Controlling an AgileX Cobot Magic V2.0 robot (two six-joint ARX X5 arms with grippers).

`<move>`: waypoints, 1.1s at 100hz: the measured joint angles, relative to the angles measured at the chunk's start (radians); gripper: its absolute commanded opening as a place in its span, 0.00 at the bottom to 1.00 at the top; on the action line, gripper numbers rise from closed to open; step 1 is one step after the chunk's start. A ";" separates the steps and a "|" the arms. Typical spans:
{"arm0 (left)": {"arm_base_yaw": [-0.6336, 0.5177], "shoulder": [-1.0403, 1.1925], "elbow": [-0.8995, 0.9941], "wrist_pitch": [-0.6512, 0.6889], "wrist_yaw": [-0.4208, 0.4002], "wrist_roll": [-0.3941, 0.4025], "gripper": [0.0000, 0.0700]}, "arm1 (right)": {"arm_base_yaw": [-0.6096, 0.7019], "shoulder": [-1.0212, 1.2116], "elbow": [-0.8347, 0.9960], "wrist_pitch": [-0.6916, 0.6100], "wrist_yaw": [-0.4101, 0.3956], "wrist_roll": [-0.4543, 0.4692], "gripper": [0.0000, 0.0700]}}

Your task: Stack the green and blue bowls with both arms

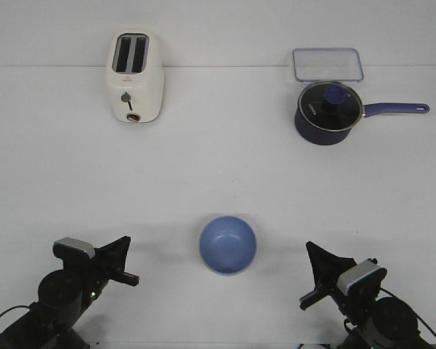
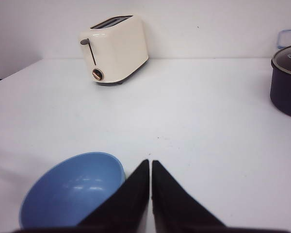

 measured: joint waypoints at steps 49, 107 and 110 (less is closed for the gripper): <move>0.608 -0.348 -0.439 0.363 0.105 0.366 0.02 | 0.000 0.000 0.000 0.000 0.000 0.000 0.01; 0.649 -0.385 -0.497 0.365 0.238 0.380 0.02 | 0.000 0.000 0.000 0.000 0.000 0.000 0.01; 0.649 -0.385 -0.497 0.365 0.238 0.380 0.02 | 0.000 0.000 0.000 0.000 0.000 0.000 0.01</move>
